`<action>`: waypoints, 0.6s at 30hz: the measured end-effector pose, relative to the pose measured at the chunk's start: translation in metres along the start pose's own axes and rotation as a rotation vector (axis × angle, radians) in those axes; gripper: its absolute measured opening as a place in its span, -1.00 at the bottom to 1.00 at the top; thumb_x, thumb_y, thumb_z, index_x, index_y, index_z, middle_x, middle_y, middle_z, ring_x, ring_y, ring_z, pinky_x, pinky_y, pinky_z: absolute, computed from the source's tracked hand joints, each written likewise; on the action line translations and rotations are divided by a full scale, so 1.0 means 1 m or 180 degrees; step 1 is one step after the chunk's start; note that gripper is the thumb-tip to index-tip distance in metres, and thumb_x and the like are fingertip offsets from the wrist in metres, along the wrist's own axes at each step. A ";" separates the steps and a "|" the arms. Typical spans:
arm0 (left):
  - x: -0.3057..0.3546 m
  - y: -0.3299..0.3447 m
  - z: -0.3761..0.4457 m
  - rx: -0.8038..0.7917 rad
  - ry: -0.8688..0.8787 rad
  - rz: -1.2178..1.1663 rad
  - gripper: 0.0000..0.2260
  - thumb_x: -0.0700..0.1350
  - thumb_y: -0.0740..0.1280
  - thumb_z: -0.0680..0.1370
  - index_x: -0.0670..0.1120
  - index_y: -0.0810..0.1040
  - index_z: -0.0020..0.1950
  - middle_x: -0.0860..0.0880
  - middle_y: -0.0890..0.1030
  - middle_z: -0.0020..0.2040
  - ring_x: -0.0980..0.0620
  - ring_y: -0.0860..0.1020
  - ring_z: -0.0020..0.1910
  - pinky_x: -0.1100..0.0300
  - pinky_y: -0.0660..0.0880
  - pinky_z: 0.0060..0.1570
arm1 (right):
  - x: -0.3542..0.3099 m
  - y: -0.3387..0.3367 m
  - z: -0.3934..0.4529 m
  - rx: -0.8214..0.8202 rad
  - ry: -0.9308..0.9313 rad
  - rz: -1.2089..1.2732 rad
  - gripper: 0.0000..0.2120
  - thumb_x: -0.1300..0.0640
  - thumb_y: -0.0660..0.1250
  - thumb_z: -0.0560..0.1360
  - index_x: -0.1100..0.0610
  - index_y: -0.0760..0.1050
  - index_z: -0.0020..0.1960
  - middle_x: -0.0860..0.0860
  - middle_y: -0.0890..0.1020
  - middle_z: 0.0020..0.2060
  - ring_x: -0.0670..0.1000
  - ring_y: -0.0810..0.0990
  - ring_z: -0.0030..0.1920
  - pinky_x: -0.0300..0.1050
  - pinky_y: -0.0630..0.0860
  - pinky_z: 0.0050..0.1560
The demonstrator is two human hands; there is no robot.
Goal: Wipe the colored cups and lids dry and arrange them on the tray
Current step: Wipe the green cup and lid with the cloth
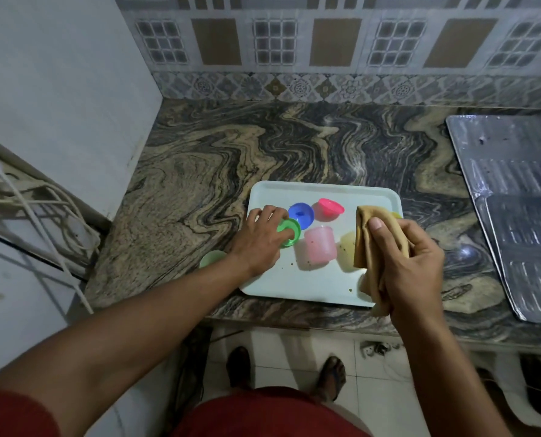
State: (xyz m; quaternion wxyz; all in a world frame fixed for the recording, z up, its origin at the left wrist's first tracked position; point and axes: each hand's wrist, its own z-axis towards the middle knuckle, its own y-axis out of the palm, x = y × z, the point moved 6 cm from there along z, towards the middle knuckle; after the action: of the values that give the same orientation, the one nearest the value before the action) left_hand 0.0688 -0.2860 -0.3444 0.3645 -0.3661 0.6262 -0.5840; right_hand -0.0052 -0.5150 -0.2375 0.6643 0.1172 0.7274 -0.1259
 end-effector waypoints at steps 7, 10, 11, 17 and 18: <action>0.011 -0.001 -0.003 0.0460 -0.0105 -0.0072 -0.90 -0.07 0.58 0.40 0.06 0.72 -0.13 0.00 0.62 0.18 -0.15 0.56 0.19 -0.05 0.33 0.12 | 0.004 -0.004 -0.002 -0.0038 -0.0019 -0.0016 -0.87 0.09 0.47 0.63 0.06 0.63 -0.10 -0.04 0.61 -0.35 -0.12 0.53 -0.41 -0.18 0.50 -0.45; 0.012 -0.001 -0.009 0.0593 -0.0389 -0.0158 -0.79 -0.11 0.52 0.40 0.03 0.65 0.01 -0.03 0.59 0.23 -0.15 0.53 0.22 -0.06 0.36 0.15 | 0.007 -0.001 -0.001 -0.0105 -0.0010 -0.0132 -0.86 0.05 0.48 0.62 0.06 0.65 -0.09 0.00 0.62 -0.33 -0.07 0.54 -0.39 -0.10 0.53 -0.39; 0.012 -0.002 -0.011 0.0594 -0.0476 -0.0137 -0.72 -0.15 0.50 0.36 0.04 0.63 0.04 -0.04 0.58 0.26 -0.15 0.50 0.24 -0.07 0.35 0.16 | 0.009 0.001 -0.001 -0.0134 0.0033 -0.0148 -0.86 0.03 0.48 0.62 0.06 0.65 -0.08 0.00 0.62 -0.34 -0.03 0.54 -0.42 -0.04 0.56 -0.42; -0.001 0.001 -0.014 0.0506 -0.0581 -0.0008 -0.71 -0.24 0.50 0.30 0.04 0.65 -0.04 -0.08 0.56 0.28 -0.18 0.45 0.30 -0.08 0.37 0.16 | 0.021 0.015 -0.003 -0.0311 0.0168 -0.0220 -0.84 -0.02 0.51 0.60 0.06 0.66 -0.05 0.02 0.62 -0.33 0.08 0.51 -0.40 0.24 0.60 -0.34; -0.002 0.001 -0.012 0.0501 -0.0555 -0.0005 -0.75 -0.22 0.52 0.31 0.05 0.66 -0.08 -0.08 0.57 0.26 -0.18 0.45 0.29 -0.07 0.34 0.15 | 0.022 0.017 -0.004 -0.0319 0.0181 -0.0209 -0.84 -0.01 0.50 0.61 0.07 0.65 -0.04 0.01 0.61 -0.35 0.07 0.50 -0.44 0.17 0.59 -0.37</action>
State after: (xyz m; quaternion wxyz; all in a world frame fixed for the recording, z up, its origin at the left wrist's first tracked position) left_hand 0.0593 -0.2786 -0.3449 0.4448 -0.3863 0.5440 -0.5975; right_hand -0.0052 -0.4977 -0.2591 0.6439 0.0634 0.7548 -0.1075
